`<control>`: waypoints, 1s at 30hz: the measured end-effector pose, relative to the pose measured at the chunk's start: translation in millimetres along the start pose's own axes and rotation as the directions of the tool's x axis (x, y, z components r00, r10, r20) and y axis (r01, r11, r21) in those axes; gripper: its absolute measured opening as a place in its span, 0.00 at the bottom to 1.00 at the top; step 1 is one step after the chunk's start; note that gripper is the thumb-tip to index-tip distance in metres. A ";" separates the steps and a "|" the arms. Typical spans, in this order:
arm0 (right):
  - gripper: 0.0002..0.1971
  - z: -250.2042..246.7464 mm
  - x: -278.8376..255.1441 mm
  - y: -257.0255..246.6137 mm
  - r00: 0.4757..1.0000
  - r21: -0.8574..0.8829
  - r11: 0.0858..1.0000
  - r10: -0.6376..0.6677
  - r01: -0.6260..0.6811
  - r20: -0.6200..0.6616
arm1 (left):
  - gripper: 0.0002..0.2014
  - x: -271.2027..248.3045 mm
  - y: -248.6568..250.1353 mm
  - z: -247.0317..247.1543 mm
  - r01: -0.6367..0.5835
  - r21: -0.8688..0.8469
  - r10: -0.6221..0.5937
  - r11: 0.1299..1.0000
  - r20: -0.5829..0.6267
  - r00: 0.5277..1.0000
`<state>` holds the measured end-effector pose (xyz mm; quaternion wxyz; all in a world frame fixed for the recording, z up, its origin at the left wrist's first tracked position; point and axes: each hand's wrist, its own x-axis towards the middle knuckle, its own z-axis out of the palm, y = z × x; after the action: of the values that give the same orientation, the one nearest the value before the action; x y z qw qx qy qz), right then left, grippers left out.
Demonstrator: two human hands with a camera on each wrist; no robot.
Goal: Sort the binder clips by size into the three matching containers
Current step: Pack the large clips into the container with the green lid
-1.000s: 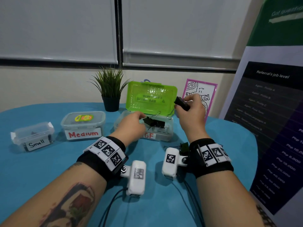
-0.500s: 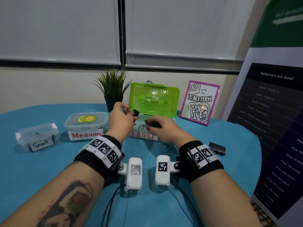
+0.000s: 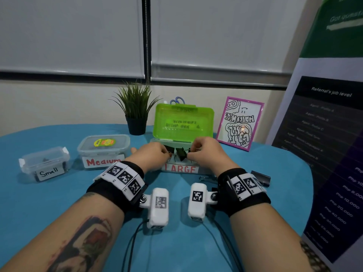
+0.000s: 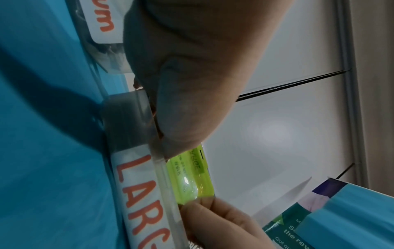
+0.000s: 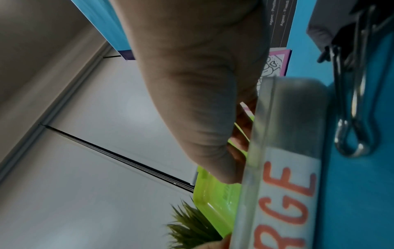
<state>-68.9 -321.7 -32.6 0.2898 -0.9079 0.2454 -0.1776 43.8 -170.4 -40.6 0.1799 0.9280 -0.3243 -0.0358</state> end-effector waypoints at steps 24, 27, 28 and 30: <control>0.09 17.2 8.7 -2.9 0.997 -0.206 0.977 0.060 -0.051 0.039 | 0.17 -6.8 12.3 0.2 -0.049 0.031 0.049 0.998 0.017 0.999; 0.08 17.0 8.4 -0.8 1.000 -0.129 0.992 0.012 -0.014 -0.017 | 0.18 -7.1 12.8 0.9 -0.032 0.041 0.031 0.999 0.020 0.999; 0.09 15.8 8.7 -0.9 0.998 -0.076 0.997 -0.001 -0.004 -0.067 | 0.18 -6.8 12.6 1.1 -0.024 0.040 0.023 0.999 0.019 1.000; 0.10 14.0 9.8 -2.1 0.986 0.025 0.999 -0.023 0.028 -0.164 | 0.18 -6.2 12.7 1.3 -0.010 0.036 0.009 0.999 0.019 1.000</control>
<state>-53.7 -319.4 -40.4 0.2789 -0.8893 0.2541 -0.2584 31.1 -176.2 -37.6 0.1602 0.9292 -0.3309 -0.0380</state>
